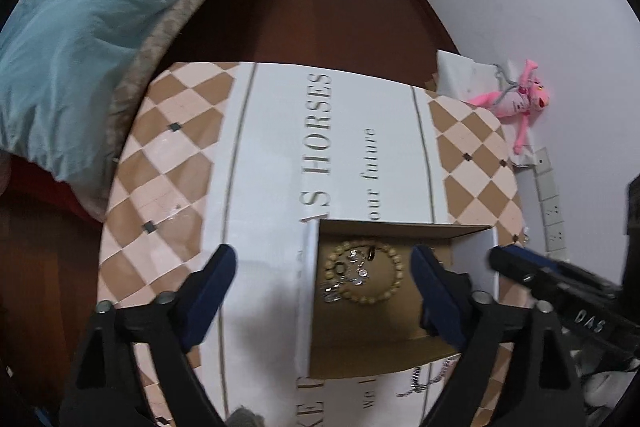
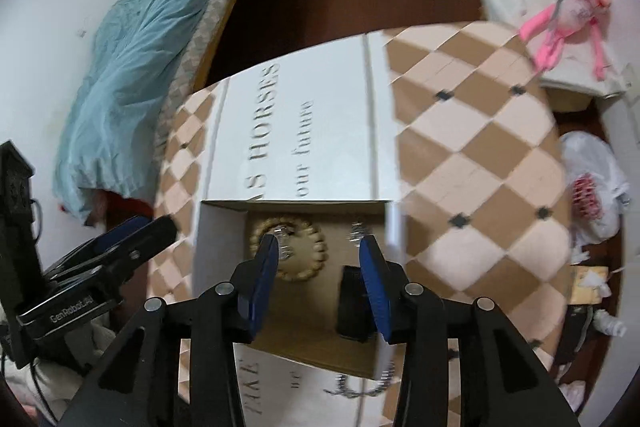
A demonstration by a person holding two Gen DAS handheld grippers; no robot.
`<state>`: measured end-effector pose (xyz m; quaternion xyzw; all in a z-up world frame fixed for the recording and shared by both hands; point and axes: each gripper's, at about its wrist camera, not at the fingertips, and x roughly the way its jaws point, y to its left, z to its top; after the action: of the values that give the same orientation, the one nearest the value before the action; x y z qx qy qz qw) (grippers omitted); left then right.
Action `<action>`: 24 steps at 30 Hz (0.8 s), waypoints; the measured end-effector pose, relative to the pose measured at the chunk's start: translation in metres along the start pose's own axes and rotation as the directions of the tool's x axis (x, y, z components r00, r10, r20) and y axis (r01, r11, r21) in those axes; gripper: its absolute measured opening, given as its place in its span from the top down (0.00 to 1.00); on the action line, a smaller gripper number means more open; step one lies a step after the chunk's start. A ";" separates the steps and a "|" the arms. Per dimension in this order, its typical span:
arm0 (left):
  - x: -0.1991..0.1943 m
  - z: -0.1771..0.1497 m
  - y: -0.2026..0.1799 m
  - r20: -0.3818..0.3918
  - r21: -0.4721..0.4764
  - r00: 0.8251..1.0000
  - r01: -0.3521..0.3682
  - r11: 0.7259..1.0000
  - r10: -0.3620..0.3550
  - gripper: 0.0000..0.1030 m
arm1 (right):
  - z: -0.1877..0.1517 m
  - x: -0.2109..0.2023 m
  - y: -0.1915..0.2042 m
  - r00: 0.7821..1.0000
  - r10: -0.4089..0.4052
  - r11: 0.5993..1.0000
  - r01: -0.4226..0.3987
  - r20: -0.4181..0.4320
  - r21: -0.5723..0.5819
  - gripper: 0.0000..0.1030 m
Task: Organize jewelry
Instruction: 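Lower both rings into the white box and open both grippers, then lift both grippers away from the box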
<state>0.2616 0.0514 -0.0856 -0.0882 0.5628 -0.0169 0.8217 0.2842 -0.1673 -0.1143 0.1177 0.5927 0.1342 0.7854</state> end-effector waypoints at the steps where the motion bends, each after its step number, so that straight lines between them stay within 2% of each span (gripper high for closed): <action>1: -0.001 -0.003 0.001 0.009 0.002 1.000 -0.015 1.000 0.015 0.11 | -0.002 -0.003 0.000 1.000 -0.026 1.000 0.026 0.012 -0.007 0.57; 2: -0.003 -0.007 0.003 0.020 0.002 0.999 -0.034 0.999 0.034 0.11 | -0.004 -0.004 0.000 0.998 -0.053 0.998 0.053 0.022 -0.015 0.57; 4: -0.005 -0.015 0.006 0.033 0.002 0.998 -0.059 0.998 0.059 0.10 | -0.012 -0.009 0.001 0.992 -0.120 0.992 0.122 0.046 -0.035 0.50; 6: -0.007 -0.023 0.007 0.049 0.003 0.995 -0.089 0.996 0.089 0.10 | -0.020 -0.012 0.004 0.982 -0.178 0.982 0.182 0.070 -0.053 0.33; 7: -0.007 -0.029 0.007 0.058 0.009 0.993 -0.106 0.994 0.105 0.10 | -0.024 -0.013 0.004 0.976 -0.201 0.977 0.206 0.079 -0.062 0.29; 9: -0.008 -0.040 0.008 0.070 0.010 0.988 -0.137 0.990 0.136 0.08 | -0.037 -0.015 0.008 0.962 -0.255 0.961 0.263 0.102 -0.080 0.14; 12: -0.011 -0.055 0.007 0.092 0.014 0.982 -0.170 0.985 0.168 0.06 | -0.054 -0.017 0.013 0.942 -0.313 0.940 0.325 0.121 -0.101 0.12; 17: -0.024 -0.074 -0.001 0.130 0.035 0.976 -0.180 0.983 0.174 0.06 | -0.078 -0.030 0.021 0.921 -0.354 0.922 0.373 0.165 -0.104 0.04; 24: -0.064 -0.090 -0.013 0.207 0.057 0.968 -0.156 0.986 0.141 0.06 | -0.102 -0.075 0.037 0.911 -0.325 0.929 0.357 0.255 -0.092 0.04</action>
<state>0.1556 0.0356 -0.0564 -0.0172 0.4805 0.0332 0.8762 0.1642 -0.1568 -0.0616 -0.0266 0.4962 0.0199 0.8676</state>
